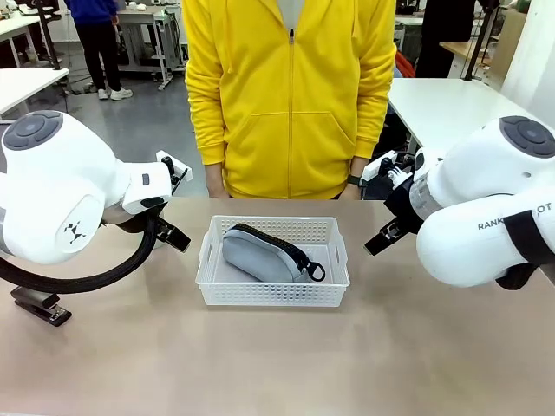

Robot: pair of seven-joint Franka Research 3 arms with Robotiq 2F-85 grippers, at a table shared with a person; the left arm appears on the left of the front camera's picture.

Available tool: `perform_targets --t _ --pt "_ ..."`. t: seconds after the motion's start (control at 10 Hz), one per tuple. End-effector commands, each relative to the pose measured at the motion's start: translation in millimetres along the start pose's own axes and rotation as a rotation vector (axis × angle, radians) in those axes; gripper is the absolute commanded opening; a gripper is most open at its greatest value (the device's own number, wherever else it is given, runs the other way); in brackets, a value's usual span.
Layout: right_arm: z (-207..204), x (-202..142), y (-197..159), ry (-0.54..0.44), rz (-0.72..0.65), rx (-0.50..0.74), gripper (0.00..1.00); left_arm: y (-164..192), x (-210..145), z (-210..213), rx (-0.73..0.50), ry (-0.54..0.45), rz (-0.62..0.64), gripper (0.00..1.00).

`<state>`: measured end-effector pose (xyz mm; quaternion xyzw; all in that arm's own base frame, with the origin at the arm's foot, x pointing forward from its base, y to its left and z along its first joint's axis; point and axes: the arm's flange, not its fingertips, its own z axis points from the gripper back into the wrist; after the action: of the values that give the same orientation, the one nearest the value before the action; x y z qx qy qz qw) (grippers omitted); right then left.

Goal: Efficiently arrange items inside the basket to fit them all.
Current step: Pick up the Digital clock and place it inside the Organizing basket.

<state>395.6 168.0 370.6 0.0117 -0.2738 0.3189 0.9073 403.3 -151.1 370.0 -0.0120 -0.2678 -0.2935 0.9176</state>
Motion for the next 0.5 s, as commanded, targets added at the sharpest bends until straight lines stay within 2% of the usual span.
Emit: perform_targets --t 0.0,0.3,0.4 --pt "0.1 0.0 -0.1 0.0 -0.001 0.0 1.0 -0.1 0.1 0.1 0.0 0.0 -0.001 1.0" --pt "0.0 0.0 0.0 0.0 0.0 0.0 1.0 0.0 0.0 0.0 0.0 0.0 0.0 1.0" --pt "9.7 1.7 -2.6 0.039 -0.002 0.023 1.0 -4.7 -1.7 14.1 -0.052 -0.053 -0.031 1.0"
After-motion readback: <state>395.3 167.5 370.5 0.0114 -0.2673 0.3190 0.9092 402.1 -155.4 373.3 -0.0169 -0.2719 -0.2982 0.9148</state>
